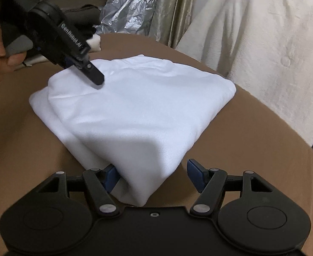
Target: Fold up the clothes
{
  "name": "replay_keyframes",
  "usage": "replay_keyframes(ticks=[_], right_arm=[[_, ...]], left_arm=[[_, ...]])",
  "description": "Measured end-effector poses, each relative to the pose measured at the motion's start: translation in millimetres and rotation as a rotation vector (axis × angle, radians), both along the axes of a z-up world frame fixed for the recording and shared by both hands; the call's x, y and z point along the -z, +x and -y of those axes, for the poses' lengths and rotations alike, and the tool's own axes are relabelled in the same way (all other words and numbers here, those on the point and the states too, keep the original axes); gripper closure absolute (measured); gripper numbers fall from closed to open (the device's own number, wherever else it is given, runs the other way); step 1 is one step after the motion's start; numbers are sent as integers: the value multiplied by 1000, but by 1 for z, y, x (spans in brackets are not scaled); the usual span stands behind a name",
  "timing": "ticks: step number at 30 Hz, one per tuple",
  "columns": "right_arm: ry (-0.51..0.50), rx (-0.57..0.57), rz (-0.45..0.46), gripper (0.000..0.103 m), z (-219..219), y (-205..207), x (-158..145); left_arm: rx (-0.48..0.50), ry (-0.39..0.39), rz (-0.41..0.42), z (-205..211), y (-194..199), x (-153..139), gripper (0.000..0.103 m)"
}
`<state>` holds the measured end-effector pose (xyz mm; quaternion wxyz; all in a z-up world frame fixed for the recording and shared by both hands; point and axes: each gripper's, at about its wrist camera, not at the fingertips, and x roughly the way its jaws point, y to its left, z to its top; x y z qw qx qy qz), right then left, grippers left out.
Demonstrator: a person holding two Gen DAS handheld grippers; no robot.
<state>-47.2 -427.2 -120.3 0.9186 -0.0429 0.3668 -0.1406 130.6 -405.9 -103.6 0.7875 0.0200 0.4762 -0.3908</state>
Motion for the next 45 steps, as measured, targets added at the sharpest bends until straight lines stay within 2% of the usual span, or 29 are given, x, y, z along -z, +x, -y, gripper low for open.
replay_keyframes(ticks=[2, 5, 8, 10, 11, 12, 13, 14, 15, 16, 22, 27, 31, 33, 35, 37, 38, 39, 40, 41, 42, 43, 45], right_arm=[[-38, 1, -19, 31, -5, 0, 1], [-66, -5, -33, 31, -9, -3, 1], [-35, 4, -32, 30, -2, -2, 1], [23, 15, -11, 30, 6, -1, 1], [58, 15, 4, 30, 8, 0, 0], [87, 17, 12, 30, 13, 3, 1], [115, 19, 20, 29, 18, 6, 3], [134, 28, 27, 28, 21, 7, 4], [154, 38, 34, 26, 25, 9, 5], [169, 41, 40, 26, 27, 8, 6], [168, 35, 67, 25, 27, 5, 4], [271, 29, 120, 25, 27, -12, -8], [296, 22, 132, 25, 24, -21, -16], [261, 6, 103, 25, 17, -18, -12], [224, -11, 71, 25, 10, -13, -5], [182, -35, 50, 26, 4, -10, 0], [161, -46, 39, 27, 1, -9, 2], [140, -58, 28, 37, -2, -7, 5], [119, -70, 18, 51, -5, -5, 7], [98, -81, 7, 59, -8, -4, 9], [103, -73, 15, 77, -8, -8, 1], [108, -64, 24, 80, -8, -13, -6], [178, -64, 63, 85, 0, -25, -21]], left_arm=[[-11, -1, -31, 2, 1, 8, 59], [22, 56, 25, 15, -8, 13, 53], [60, 75, 60, 28, -12, 14, 40], [86, 75, 61, 35, -13, 16, 19], [93, 75, 72, 37, -12, 16, 19], [100, 75, 82, 39, -12, 17, 24], [107, 76, 93, 41, -12, 17, 47], [114, 76, 104, 43, -11, 17, 61], [125, 80, 116, 44, -11, 13, 79], [128, 78, 133, 43, -11, 9, 89], [124, 13, 210, 32, -11, -19, 92], [92, -111, 299, -2, -24, -77, 93], [123, -27, 284, -22, -23, -57, 90], [62, 8, 149, -27, -3, -21, 88], [8, 3, -3, -31, 13, 12, 78], [-75, -35, -98, -39, 20, 26, 75], [-80, -38, -101, -39, 20, 23, 75], [-84, -41, -101, -39, 20, 19, 78], [-88, -44, -101, -39, 20, 16, 85], [-27, -5, -17, -33, 14, 7, 87], [38, 36, 72, -26, 6, -1, 87], [85, 66, 156, -23, -4, -7, 87], [131, 101, 221, -16, -14, -13, 87]])
